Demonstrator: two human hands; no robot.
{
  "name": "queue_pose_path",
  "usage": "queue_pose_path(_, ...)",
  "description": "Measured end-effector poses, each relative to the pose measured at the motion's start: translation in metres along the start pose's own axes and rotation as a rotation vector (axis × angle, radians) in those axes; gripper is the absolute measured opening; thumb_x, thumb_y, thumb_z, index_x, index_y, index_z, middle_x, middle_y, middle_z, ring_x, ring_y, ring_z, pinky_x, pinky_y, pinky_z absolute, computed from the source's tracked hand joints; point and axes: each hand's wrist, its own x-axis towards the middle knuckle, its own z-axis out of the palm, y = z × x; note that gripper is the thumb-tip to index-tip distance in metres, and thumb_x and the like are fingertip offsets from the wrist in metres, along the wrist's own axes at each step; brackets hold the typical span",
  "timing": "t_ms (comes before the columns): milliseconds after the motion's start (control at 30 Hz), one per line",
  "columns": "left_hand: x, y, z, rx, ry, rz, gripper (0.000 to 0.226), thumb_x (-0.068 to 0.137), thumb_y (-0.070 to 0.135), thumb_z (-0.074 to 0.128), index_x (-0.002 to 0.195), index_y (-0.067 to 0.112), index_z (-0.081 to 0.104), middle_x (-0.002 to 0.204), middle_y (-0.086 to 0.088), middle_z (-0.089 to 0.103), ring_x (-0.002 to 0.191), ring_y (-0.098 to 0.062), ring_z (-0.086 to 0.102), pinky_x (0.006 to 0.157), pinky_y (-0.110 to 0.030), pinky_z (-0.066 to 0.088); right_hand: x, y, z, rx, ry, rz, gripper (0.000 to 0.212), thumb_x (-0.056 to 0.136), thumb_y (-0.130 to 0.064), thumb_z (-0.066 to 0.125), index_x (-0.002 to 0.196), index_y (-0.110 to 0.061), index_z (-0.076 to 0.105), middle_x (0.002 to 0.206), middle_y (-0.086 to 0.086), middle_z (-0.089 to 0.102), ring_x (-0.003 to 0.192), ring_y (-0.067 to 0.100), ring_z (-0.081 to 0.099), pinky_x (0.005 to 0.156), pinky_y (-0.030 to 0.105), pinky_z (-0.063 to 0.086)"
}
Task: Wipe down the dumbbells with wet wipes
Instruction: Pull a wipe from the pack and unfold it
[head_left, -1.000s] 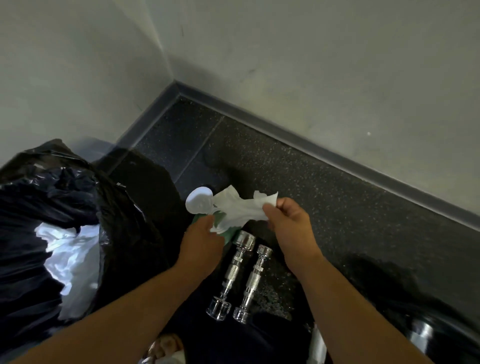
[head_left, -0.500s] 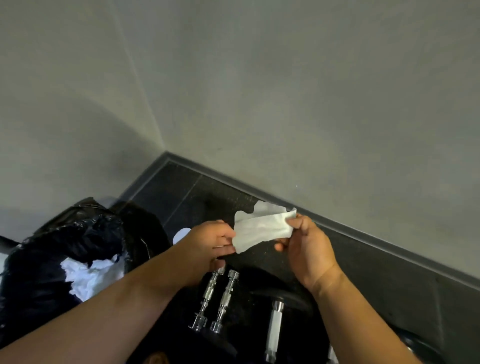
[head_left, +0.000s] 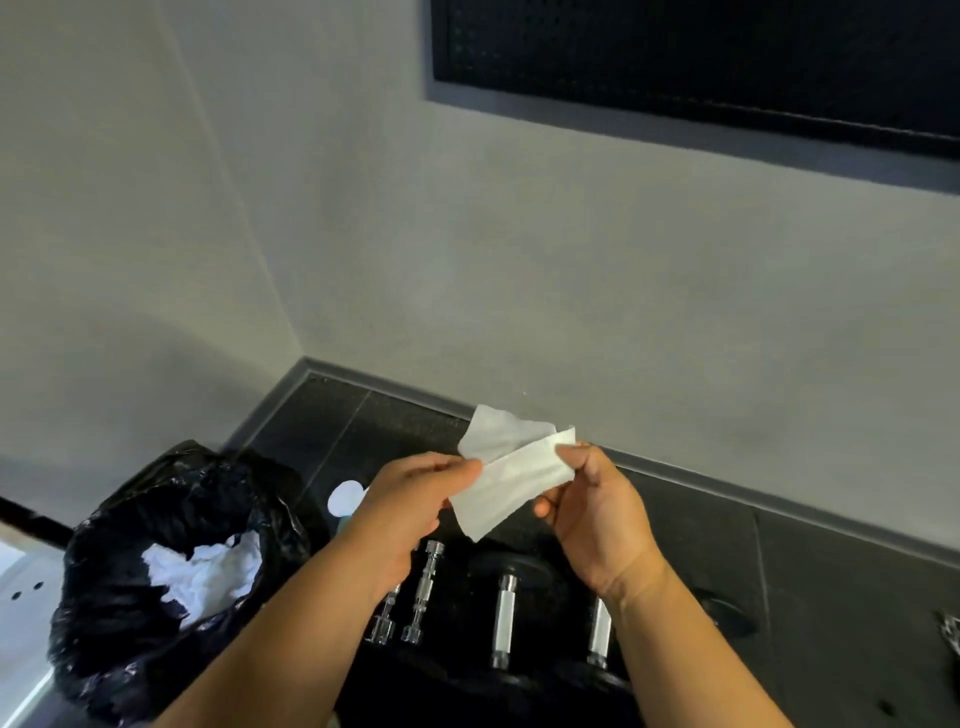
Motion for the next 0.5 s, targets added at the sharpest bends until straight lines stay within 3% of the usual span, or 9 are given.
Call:
queue_pose_path(167, -0.038, 0.019, 0.004, 0.183, -0.017, 0.074, 0.017, 0.082, 0.032, 0.072, 0.094, 0.019, 0.073, 0.082, 0.002, 0.071, 0.079, -0.012, 0.063, 0.071, -0.025, 0.045, -0.025, -0.015, -0.003, 0.006, 0.021, -0.071, 0.015, 0.094, -0.012, 0.044, 0.089, -0.010, 0.058, 0.073, 0.004, 0.057, 0.058, 0.014, 0.047, 0.050, 0.024, 0.040)
queue_pose_path(267, -0.055, 0.028, 0.007, 0.335, 0.042, 0.199, 0.015, 0.082, 0.026, 0.072, 0.085, 0.010, 0.073, 0.073, -0.006, 0.065, 0.070, -0.016, 0.057, 0.063, -0.025, 0.042, -0.037, -0.023, -0.002, 0.027, 0.015, -0.093, 0.014, 0.095, -0.012, 0.046, 0.088, -0.012, 0.057, 0.072, 0.002, 0.060, 0.055, 0.011, 0.050, 0.047, 0.021, 0.043)
queue_pose_path(400, -0.070, 0.044, 0.009, 0.354, 0.054, 0.433, 0.024, 0.080, 0.031, 0.067, 0.084, 0.008, 0.069, 0.085, -0.022, 0.068, 0.072, -0.028, 0.060, 0.069, -0.037, 0.044, -0.046, -0.031, -0.006, -0.068, 0.068, -0.109, 0.013, 0.093, -0.012, 0.051, 0.082, -0.014, 0.057, 0.073, 0.000, 0.059, 0.061, 0.011, 0.054, 0.052, 0.023, 0.042)
queue_pose_path(500, -0.078, 0.065, 0.011, 0.272, -0.114, 0.474, 0.029, 0.077, 0.032, 0.058, 0.088, 0.008, 0.070, 0.089, -0.013, 0.070, 0.087, -0.028, 0.064, 0.083, -0.039, 0.044, -0.050, -0.037, -0.011, -0.220, 0.116, -0.155, 0.013, 0.085, -0.018, 0.062, 0.076, -0.019, 0.052, 0.073, -0.004, 0.057, 0.072, 0.014, 0.052, 0.063, 0.026, 0.038)
